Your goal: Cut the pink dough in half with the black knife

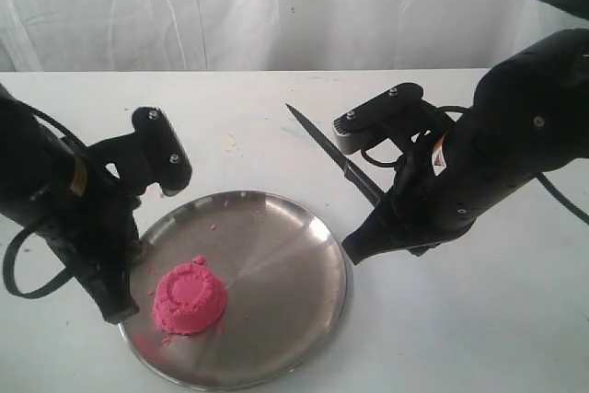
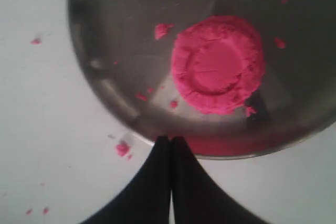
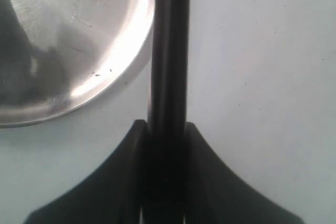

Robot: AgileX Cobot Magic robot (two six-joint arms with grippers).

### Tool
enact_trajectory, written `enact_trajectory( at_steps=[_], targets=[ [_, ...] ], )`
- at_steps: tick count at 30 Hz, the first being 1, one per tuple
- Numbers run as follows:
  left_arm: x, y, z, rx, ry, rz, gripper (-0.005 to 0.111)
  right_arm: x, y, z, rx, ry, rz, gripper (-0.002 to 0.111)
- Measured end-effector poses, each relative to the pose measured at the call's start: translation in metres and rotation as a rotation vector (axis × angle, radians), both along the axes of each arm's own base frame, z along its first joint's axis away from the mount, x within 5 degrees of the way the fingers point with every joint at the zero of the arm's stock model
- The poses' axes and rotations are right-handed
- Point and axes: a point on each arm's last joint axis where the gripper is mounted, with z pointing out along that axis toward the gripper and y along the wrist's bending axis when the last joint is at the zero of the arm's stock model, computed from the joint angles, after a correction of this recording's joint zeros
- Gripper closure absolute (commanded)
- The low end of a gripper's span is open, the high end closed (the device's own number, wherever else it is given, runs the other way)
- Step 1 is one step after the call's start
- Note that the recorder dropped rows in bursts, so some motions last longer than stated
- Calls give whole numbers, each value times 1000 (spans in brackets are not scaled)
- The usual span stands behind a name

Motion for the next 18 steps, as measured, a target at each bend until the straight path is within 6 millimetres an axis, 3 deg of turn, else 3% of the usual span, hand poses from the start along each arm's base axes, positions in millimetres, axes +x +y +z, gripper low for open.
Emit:
enact_trajectory(
  at_steps=[4, 11, 18],
  targets=[
    [13, -2, -31, -2, 143, -6, 107, 0, 0, 0, 4, 3, -1, 108],
    [19, -5, -56, 7, 242, 20, 107, 0, 1, 0, 9, 6, -4, 108],
    [18, -12, -58, -69, 267, 50, 107, 0, 1, 0, 12, 4, -4, 108]
  ],
)
